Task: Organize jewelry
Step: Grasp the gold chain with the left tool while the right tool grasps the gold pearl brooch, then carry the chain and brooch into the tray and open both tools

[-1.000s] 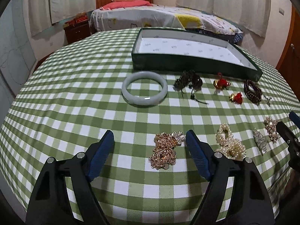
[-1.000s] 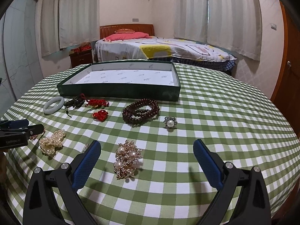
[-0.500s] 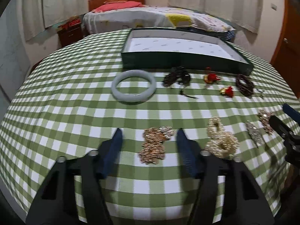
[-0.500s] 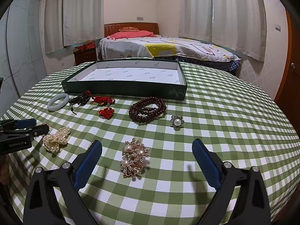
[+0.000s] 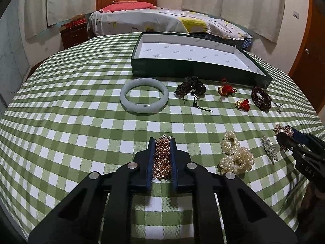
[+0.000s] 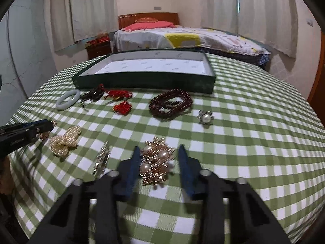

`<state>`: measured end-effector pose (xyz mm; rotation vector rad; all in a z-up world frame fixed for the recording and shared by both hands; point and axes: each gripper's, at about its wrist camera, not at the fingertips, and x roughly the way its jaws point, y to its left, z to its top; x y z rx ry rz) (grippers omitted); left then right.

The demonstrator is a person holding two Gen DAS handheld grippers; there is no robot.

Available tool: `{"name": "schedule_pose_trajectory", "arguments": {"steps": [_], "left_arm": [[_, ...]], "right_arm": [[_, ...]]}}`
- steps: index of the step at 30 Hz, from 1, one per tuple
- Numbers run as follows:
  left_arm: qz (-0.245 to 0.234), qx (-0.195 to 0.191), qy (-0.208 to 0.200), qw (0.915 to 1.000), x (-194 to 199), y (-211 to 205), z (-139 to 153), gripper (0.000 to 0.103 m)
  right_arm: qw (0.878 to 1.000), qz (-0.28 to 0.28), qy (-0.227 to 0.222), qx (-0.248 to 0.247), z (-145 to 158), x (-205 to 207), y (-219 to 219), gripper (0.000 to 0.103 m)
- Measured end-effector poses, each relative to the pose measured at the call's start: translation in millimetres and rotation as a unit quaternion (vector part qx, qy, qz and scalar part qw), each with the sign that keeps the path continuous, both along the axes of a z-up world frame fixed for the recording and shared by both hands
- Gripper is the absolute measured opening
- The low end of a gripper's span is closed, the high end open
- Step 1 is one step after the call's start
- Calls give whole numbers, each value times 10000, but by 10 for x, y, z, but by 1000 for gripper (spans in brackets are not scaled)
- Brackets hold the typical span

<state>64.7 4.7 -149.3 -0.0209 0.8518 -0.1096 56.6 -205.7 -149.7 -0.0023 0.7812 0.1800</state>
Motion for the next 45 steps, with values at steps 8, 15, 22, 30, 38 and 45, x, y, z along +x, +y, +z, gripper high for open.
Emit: {"name": "schedule_pose_trajectory", "arguments": {"steps": [8, 15, 22, 30, 38, 45], "left_arm": [[19, 24, -114, 9999, -26, -3, 47, 14], [36, 8, -213, 9998, -39, 16, 102, 14], [32, -14, -318, 9995, -42, 13, 187, 14], [-3, -163, -425, 9990, 37, -13, 387, 13], [-130, -151, -770, 9968, 273, -145, 692, 8], [-212, -98, -1058, 9941, 602, -247, 872, 8]], "right_arm": [[10000, 15, -45, -31, 37, -45, 27, 31], [9998, -62, -174, -44, 96, -75, -2, 30], [9994, -85, -327, 25, 210, -94, -18, 30], [9978, -93, -641, 116, 509, -55, -26, 30], [9941, -204, -1047, 178, 855, 212, -95, 30], [9916, -312, -1247, 142, 987, 635, -147, 30]]}}
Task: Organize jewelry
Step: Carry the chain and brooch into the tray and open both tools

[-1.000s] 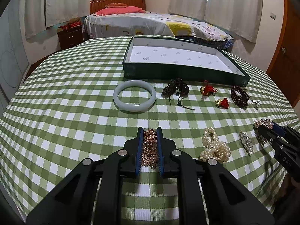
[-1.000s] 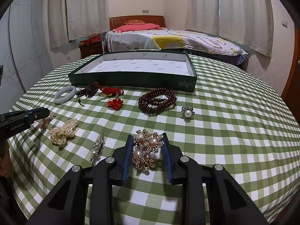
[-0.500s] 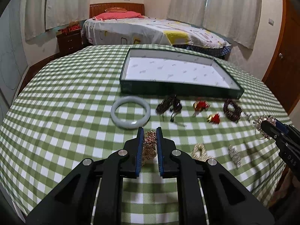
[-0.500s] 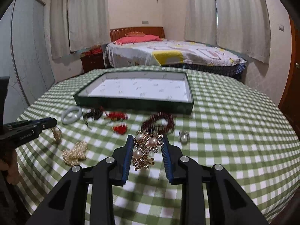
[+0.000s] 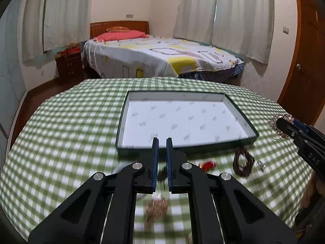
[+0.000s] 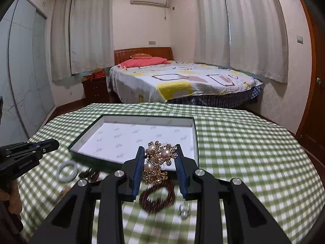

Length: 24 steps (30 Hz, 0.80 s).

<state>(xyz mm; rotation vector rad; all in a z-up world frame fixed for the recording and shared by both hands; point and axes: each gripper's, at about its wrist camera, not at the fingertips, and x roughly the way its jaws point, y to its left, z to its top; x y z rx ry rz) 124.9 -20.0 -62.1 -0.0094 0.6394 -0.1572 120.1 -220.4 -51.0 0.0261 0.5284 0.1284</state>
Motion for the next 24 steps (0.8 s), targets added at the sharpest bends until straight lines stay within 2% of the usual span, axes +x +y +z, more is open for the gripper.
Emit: {"name": "schedule_pose_trajectory", "arguments": {"steps": [4, 7, 17, 19, 21, 24], "left_arm": [[9, -12, 15, 10000, 112, 2, 24, 8], [18, -22, 138, 9999, 65, 43, -38, 8], [-3, 34, 807, 9967, -186, 105, -600, 11], [-37, 69, 909, 9958, -207, 84, -696, 17], [-39, 43, 945, 9955, -220, 81, -738, 32], [-75, 59, 974, 9952, -222, 68, -778, 40]], "right_arm": [[9999, -34, 77, 61, -35, 98, -12, 30], [9999, -8, 169, 14, -111, 23, 31, 30], [9978, 58, 646, 104, -414, -235, 40, 30], [9972, 64, 737, 99, -483, -267, 56, 30], [9966, 77, 813, 102, -533, -286, 63, 30], [9961, 105, 863, 120, -554, -288, 80, 30]]}}
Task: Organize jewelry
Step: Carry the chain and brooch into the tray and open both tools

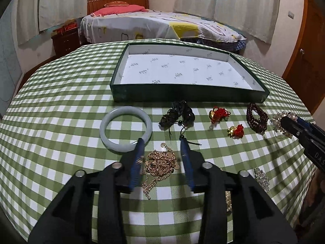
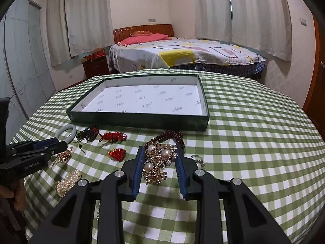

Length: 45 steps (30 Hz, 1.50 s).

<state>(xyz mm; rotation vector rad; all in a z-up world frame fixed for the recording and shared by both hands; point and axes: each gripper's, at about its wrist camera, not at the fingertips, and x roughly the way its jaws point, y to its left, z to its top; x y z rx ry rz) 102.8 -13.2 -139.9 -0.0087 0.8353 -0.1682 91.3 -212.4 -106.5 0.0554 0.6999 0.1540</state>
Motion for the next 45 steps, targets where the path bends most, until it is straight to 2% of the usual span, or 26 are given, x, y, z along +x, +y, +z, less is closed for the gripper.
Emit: {"name": "schedule_pose_trajectory", "arguments": {"steps": [6, 7, 9, 14, 17, 23, 33, 45], "left_arm": [[-32, -60, 223, 9997, 23, -2, -109, 40], [-39, -28, 195, 9998, 13, -7, -110, 38], [-103, 96, 174, 9997, 1, -39, -114, 24], [-168, 153, 102, 9997, -38, -70, -106, 19], [-205, 152, -36, 9997, -79, -72, -41, 11], [-351, 76, -206, 9991, -143, -104, 67, 10], [-229, -90, -562, 9981, -164, -43, 394, 10], [-69, -249, -1024, 9944, 96, -1, 790, 10]], "right_arm": [[10000, 38, 29, -1, -23, -12, 34, 30], [10000, 36, 38, 0, -30, -10, 32, 30], [10000, 28, 47, 8, -37, -10, 27, 30], [10000, 33, 41, 8, -39, -12, 33, 30], [10000, 44, 31, 5, -38, -16, 34, 30], [10000, 54, 1, 2, -26, -30, 39, 30], [9999, 56, -115, 40, 66, -42, 54, 30], [9985, 43, -552, 47, 382, 167, 65, 30]]}}
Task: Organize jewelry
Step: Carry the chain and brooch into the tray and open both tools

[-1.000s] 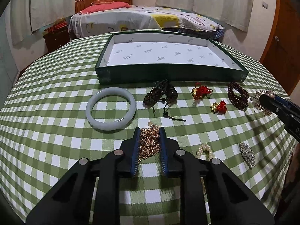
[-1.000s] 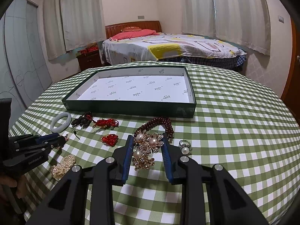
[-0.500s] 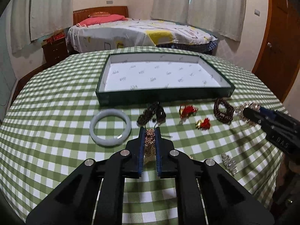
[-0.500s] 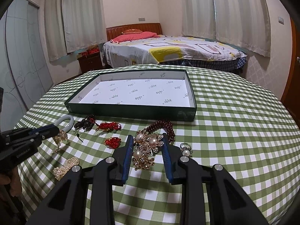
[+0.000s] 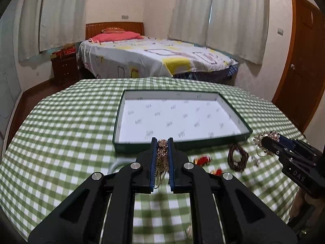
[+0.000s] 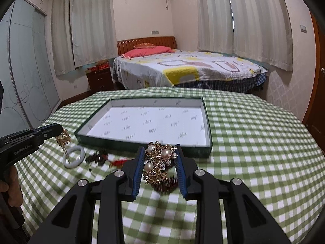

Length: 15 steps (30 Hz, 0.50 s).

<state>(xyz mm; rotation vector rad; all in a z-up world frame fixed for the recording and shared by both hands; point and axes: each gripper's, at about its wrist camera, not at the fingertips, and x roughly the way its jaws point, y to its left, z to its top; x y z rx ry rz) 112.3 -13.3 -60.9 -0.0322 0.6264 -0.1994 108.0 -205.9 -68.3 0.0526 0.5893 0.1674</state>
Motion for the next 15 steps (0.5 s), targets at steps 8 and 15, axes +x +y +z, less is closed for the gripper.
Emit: {"name": "schedule_pose_trajectory", "arguments": {"steps": [8, 15], "left_arm": [[3, -67, -428, 9991, 422, -57, 275, 10], [42, -56, -437, 9990, 918, -150, 223, 10]], "right_arm": [[9992, -72, -383, -18, 250, 328, -36, 30], [9992, -134, -369, -107, 245, 746, -69, 30]]}}
